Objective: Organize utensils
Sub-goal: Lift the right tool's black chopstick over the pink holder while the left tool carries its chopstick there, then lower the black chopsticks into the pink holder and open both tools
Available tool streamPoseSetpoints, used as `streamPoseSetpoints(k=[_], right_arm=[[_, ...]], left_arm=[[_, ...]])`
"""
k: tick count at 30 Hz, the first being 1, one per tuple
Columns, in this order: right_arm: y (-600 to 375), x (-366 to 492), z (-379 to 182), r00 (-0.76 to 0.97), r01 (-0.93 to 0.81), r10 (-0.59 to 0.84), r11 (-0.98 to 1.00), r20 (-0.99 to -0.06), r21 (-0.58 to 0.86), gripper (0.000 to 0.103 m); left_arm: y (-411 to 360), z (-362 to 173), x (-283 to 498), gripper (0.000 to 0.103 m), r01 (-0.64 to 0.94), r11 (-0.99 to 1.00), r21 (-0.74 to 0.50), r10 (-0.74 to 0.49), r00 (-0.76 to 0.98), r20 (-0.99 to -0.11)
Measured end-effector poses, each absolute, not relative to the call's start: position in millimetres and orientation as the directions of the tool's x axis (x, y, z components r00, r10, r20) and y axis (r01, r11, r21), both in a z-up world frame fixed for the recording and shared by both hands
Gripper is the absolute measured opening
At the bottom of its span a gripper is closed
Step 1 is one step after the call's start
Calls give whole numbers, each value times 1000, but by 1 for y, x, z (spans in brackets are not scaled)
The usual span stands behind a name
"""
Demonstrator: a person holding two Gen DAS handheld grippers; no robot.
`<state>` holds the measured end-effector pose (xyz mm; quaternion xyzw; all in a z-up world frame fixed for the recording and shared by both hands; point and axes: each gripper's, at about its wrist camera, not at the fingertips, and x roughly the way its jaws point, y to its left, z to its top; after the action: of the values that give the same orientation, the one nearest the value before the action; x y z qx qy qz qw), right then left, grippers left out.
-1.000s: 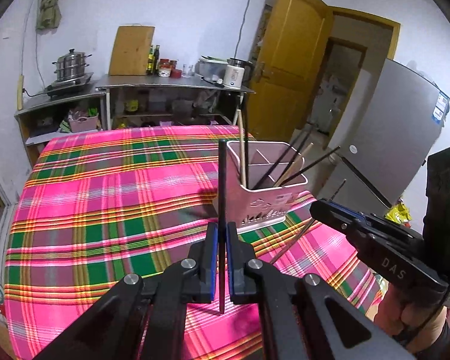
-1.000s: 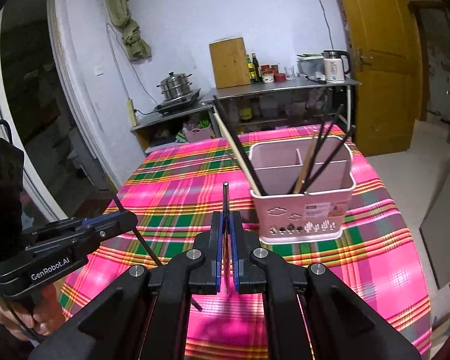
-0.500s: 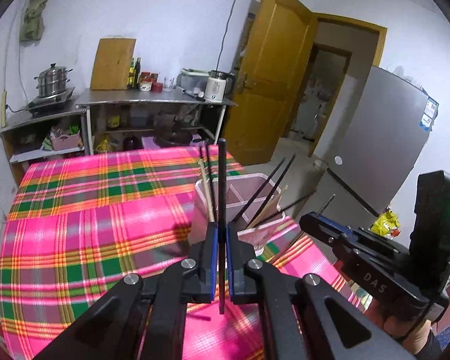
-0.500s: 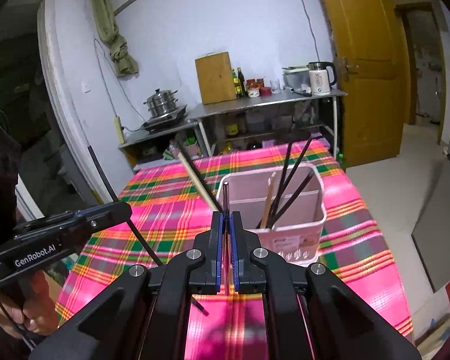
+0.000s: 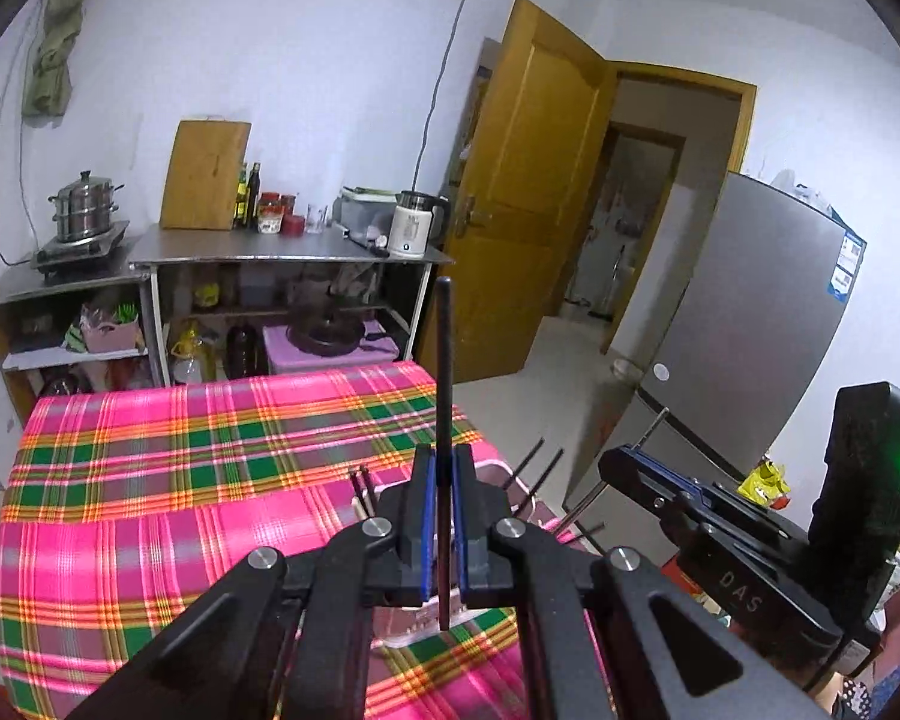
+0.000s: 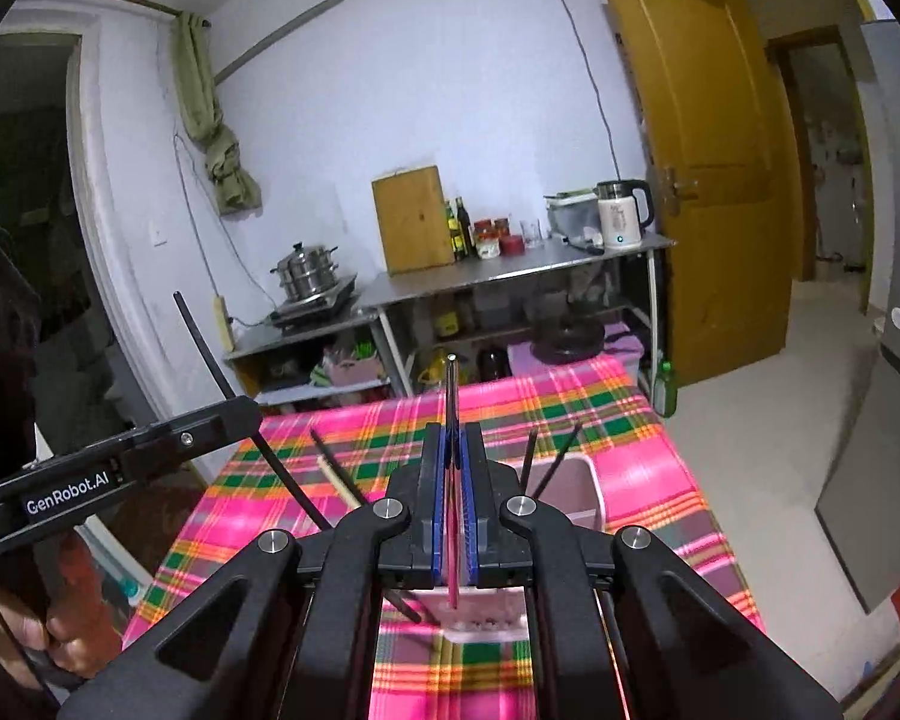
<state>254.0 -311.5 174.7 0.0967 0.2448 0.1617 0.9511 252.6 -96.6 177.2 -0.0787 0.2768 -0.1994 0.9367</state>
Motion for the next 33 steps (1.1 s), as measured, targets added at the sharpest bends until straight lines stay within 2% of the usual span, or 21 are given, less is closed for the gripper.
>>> streamPoseSetpoints(k=[6, 15, 21, 33], right_arm=[[-308, 272, 170, 838, -249, 344, 932, -424, 265, 5], [-296, 288, 141, 820, -236, 329, 940, -468, 246, 5], [-290, 288, 121, 810, -229, 309, 949, -499, 217, 5], [-288, 283, 117, 809, -244, 297, 955, -508, 169, 7]], left_arm=[[-105, 170, 272, 5, 324, 917, -233, -399, 777, -487], [-103, 146, 288, 5, 322, 914, -247, -404, 770, -494], [-99, 119, 291, 5, 321, 911, -258, -411, 741, -530], [-98, 101, 287, 5, 323, 909, -263, -416, 725, -549]])
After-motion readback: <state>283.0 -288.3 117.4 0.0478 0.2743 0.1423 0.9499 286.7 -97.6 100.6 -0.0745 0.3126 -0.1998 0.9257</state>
